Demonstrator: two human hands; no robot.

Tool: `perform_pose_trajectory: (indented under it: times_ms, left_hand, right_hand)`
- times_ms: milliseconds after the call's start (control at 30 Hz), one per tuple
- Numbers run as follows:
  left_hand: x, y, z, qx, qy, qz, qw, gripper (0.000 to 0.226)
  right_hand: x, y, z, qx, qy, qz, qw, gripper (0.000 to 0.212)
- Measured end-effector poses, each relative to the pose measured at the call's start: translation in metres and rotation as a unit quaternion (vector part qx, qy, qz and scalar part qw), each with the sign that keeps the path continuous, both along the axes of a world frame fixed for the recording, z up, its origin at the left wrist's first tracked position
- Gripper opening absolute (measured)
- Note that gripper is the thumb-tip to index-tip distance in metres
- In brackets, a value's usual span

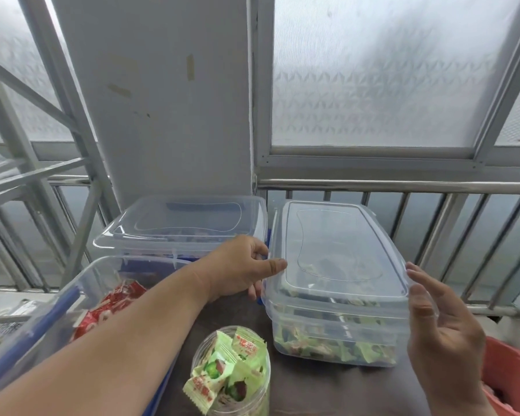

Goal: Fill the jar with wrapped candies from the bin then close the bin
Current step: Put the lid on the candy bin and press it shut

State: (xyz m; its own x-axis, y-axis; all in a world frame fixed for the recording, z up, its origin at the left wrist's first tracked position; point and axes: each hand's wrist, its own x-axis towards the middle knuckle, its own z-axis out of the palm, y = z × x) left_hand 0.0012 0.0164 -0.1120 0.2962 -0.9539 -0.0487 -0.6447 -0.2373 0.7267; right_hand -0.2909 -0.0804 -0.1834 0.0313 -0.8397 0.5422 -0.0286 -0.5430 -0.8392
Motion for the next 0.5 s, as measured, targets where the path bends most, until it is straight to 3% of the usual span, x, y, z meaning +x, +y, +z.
perform_pose_trajectory:
  times_ms: [100, 233, 500]
  left_hand:
    - [-0.002, 0.0, 0.001, 0.006, -0.016, -0.007, 1.0, 0.08]
    - [-0.007, -0.002, 0.001, 0.037, -0.088, -0.024, 0.995, 0.075]
    - [-0.011, 0.002, 0.004, 0.059, -0.061, -0.044, 0.995, 0.085]
  right_hand:
    - [-0.001, 0.002, 0.004, -0.01, 0.013, 0.019, 1.0, 0.033]
    - [-0.007, -0.009, 0.002, -0.019, 0.063, 0.049, 0.997, 0.024]
    - [-0.016, -0.018, 0.001, 0.01, 0.068, 0.075, 0.995, 0.019]
